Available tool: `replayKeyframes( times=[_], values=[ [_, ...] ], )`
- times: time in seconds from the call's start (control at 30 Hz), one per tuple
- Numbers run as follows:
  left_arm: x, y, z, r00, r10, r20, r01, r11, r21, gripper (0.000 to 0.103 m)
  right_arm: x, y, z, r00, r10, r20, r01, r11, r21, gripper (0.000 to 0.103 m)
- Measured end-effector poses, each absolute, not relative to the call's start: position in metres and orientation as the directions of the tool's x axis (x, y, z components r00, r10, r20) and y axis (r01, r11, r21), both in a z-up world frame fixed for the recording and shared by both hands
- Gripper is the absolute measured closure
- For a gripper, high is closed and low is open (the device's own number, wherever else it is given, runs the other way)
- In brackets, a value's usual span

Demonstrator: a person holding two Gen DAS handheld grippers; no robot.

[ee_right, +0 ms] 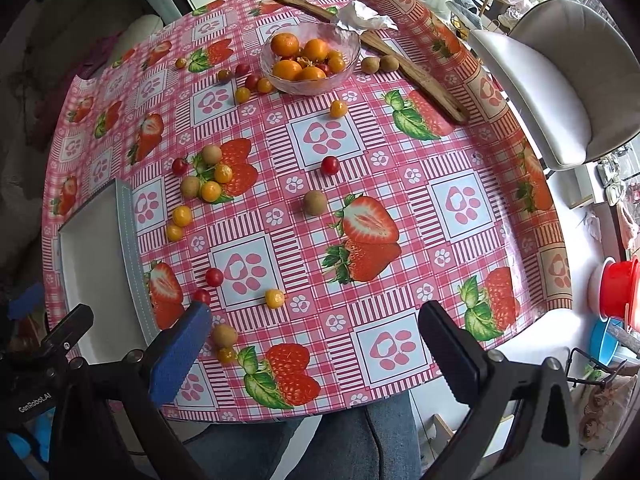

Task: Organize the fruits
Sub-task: 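Move both tools from the fruit bowl toward the scattered tomatoes and kiwis, then grasp a yellow cherry tomato with the left tool while the right tool grasps a brown kiwi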

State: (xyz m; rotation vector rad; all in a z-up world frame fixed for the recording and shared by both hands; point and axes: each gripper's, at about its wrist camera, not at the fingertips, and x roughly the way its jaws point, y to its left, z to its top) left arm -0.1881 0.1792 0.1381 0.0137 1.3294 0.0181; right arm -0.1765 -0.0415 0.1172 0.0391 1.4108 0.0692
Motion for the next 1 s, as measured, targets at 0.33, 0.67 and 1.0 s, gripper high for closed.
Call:
replayKeyframes(
  times=[0.33, 0.67, 1.0],
  values=[
    [-0.159, 0.167, 0.116, 0.213, 0.035, -0.977, -0.013, 0.999, 0.033, 0.000, -0.158, -0.048, 0.100, 0.122, 0.096, -0.988, -0.034, 0.995, 0.093, 0.000],
    [-0.116, 0.154, 0.064, 0.188, 0.045, -0.981, -0.023, 0.999, 0.041, 0.000, -0.130, -0.061, 0.055, 0.087, 0.089, -0.992, -0.017, 0.996, 0.088, 0.000],
    [-0.090, 0.146, 0.027, 0.176, 0.071, -0.982, -0.011, 0.997, 0.070, 0.014, -0.099, -0.052, 0.015, 0.113, 0.070, -0.991, -0.055, 0.996, 0.064, 0.004]
  ],
)
